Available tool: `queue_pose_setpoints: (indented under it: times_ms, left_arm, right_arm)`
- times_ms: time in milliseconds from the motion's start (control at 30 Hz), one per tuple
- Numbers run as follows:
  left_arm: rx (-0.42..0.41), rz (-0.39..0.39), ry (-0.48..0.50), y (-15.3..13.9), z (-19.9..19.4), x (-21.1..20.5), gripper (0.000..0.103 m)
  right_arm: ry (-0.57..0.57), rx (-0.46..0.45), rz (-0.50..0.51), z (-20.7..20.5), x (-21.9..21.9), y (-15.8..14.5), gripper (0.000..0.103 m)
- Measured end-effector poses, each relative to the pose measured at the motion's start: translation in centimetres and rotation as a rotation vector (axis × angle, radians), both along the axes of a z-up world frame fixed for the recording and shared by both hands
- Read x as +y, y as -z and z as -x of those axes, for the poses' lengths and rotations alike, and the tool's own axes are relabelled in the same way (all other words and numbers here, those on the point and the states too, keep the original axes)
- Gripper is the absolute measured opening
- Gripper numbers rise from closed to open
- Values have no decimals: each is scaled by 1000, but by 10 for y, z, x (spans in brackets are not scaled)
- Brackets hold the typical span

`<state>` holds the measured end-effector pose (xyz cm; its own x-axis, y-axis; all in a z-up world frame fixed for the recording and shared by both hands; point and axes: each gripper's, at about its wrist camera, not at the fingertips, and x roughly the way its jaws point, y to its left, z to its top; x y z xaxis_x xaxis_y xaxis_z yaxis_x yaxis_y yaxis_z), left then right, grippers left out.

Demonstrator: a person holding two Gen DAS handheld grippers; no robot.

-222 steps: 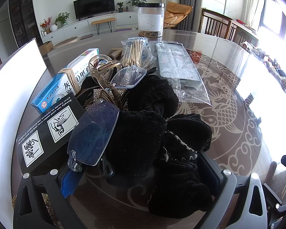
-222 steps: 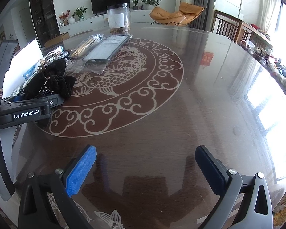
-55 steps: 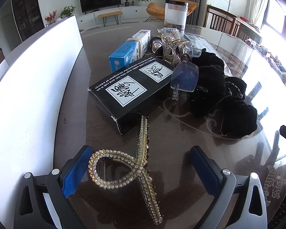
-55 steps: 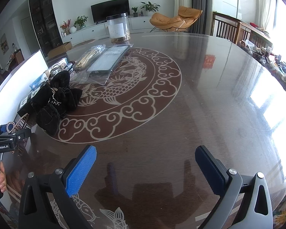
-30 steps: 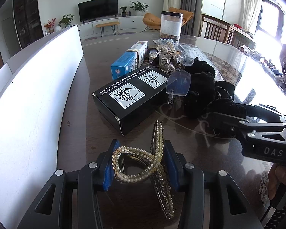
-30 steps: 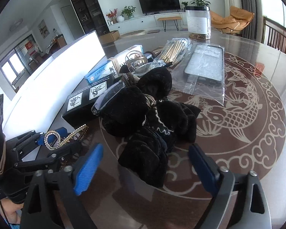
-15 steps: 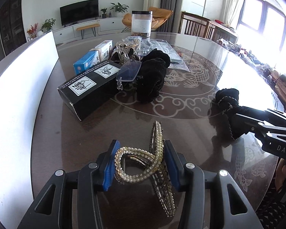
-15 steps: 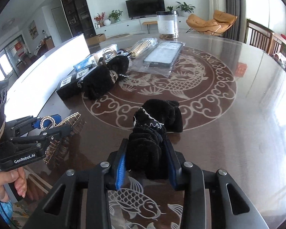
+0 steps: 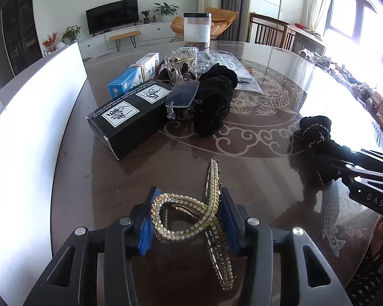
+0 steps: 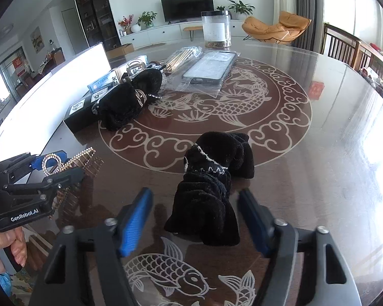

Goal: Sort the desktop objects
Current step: 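Lift the hair clip with the left gripper while the right gripper grasps a black velvet pouch, then carry the hair clip and pouch into the white bin and release both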

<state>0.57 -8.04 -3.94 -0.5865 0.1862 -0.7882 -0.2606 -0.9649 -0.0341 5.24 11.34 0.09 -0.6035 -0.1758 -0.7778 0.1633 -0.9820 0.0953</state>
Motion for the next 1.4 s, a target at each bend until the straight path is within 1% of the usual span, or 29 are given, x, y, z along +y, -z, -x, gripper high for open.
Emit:
queue_pose_setpoints:
  times_ms: [100,200,300,400,467,567,667,767,800,867,967,1033,1100,1167,1200,1233,1267,1300,1333,1400]
  left_arm:
    - [3,-61,-5,-9,-7,-5,44]
    - [29,-102,2,-29,-18,-8,44]
    - [58,-153,-11,-58,-28,-21,44]
    - [100,-192,-48,-93,-36,-49,44]
    - [131,-197,-91,-117,-41,-78,44]
    - [159,-173,-192,-142,-47,-134,44]
    - [165,-125,-315,-152,-49,-195,44]
    - [141,-66,-422,-146,-42,-248,44]
    - [121,-46,-457,-141,-38,-264,44]
    - [80,-42,-510,-126,-30,-291,44]
    - [2,-33,-548,-99,-17,-314,44]
    - [-42,-20,-555,-84,-10,-320,44]
    - [-84,1,-574,-74,-7,-322,45]
    - [-117,21,-601,-68,-4,-322,46]
    - [-125,31,-606,-67,-3,-322,57]
    - [-141,48,-604,-66,-1,-321,74]
    - [-157,81,-598,-65,2,-318,82]
    - [-169,129,-586,-63,4,-314,92]
    - [-177,179,-568,-61,6,-308,92]
    - [-185,266,-540,-56,6,-300,92]
  right_arm:
    - [1,40,51,-7,5,-10,30]
    - [4,90,182,-17,16,-28,30]
    - [-2,84,266,-23,17,-33,30]
    - [-43,51,298,-22,-1,-37,30]
    - [-104,44,311,-18,-26,-47,30]
    - [-248,59,335,-11,-84,-75,30]
    - [-409,79,364,-7,-158,-107,30]
    - [-568,91,370,-3,-239,-134,30]
    - [-614,80,359,-1,-267,-137,30]
    - [-689,52,304,1,-316,-133,30]
    - [-773,-16,201,-1,-373,-105,30]
    - [-809,-41,122,-5,-398,-84,30]
    - [-807,-57,53,-7,-412,-66,31]
    - [-784,-90,-16,-3,-419,-50,37]
    - [-780,-98,-50,-2,-422,-44,40]
    - [-785,-94,-83,-3,-424,-41,46]
    - [-792,-79,-119,-4,-427,-39,49]
    - [-801,-71,-158,-6,-430,-36,50]
    - [-806,-70,-197,-7,-433,-32,50]
    - [-800,-87,-211,-4,-437,-30,50]
